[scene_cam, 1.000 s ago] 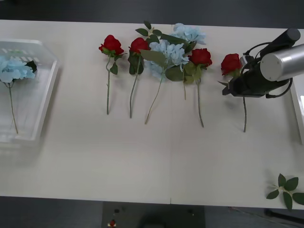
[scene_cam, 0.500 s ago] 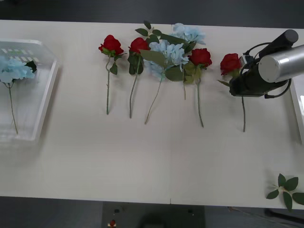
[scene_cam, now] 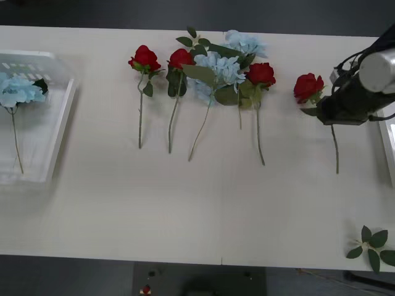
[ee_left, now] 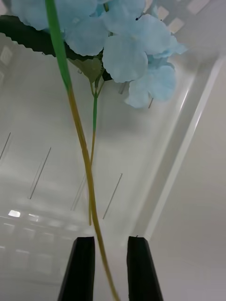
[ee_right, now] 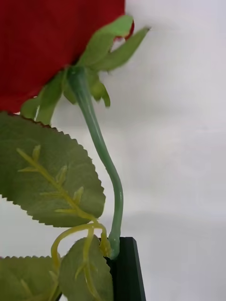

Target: Put the red flowers into the right box and the blue flowers into the left box

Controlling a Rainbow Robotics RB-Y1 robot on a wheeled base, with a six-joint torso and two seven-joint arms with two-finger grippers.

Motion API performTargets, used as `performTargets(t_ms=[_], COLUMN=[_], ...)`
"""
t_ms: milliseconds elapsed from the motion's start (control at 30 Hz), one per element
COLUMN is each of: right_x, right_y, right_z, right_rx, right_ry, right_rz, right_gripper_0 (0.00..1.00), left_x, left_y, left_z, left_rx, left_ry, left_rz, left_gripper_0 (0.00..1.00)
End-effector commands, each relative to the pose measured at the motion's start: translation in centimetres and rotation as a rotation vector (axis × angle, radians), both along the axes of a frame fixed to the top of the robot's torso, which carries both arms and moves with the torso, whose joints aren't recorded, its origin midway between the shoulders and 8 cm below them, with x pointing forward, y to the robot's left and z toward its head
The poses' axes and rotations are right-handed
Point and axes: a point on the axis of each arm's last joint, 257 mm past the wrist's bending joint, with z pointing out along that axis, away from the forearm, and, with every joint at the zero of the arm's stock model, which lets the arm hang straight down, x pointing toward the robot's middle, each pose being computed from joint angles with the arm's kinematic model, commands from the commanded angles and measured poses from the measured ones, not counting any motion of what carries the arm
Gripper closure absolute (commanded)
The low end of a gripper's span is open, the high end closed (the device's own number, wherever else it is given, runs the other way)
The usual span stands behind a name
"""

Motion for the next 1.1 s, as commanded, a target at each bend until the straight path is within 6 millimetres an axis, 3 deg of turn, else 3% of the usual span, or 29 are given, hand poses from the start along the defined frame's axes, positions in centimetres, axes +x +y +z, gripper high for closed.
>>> performTargets(t_ms=[33,100,133,167,233,300,467,633,800,933,1100], right_x=[1.0,0.3,0.3,-0.3,-1.0,-1.4,-2.5,-3.6,-4.4,-4.4,-4.7], right_y=[-3.5,-5.2,-5.2,-6.9,-9.1,-11.1,-18.5,-23.4,-27.7,-29.1,-29.3], right_z=[10.3,13.3,13.3,15.7,17.7,18.5,18.8,15.9,11.3,7.6,2.3], right_rx=[0.005,0.008,0.008,0.013,-0.002,-0.044,-0.205,-0.293,-0.363,-0.400,-0.389], right_ry=[-0.093,-0.102,-0.102,-0.114,-0.127,-0.131,-0.123,-0.071,-0.054,-0.065,-0.074], right_rz=[-0.028,-0.052,-0.052,-0.080,-0.105,-0.103,-0.129,-0.160,-0.201,-0.225,-0.255], right_gripper_0=[1.00,1.00,1.00,1.00,1.00,1.00,1.00,1.00,1.00,1.00,1.00], left_x=[1.0,1.1,1.1,1.1,1.1,1.1,1.0,0.9,2.0,2.8,3.4], left_y=[0.2,0.3,0.3,0.2,0.3,0.3,-0.2,-2.9,-8.4,-11.8,-14.8], left_z=[2.1,2.2,2.2,2.2,2.2,2.2,2.3,3.6,3.6,4.3,5.0], left_rx=[0.004,0.008,0.008,0.010,0.015,0.016,0.029,0.030,0.001,0.041,0.154], left_ry=[-0.048,-0.051,-0.051,-0.054,-0.053,-0.054,-0.052,-0.050,-0.114,-0.162,-0.202], left_rz=[0.018,0.016,0.016,0.013,0.008,0.007,-0.021,-0.152,-0.277,-0.356,-0.450], left_gripper_0=[0.13,0.12,0.12,0.11,0.11,0.12,0.11,0.12,0.12,0.12,0.12])
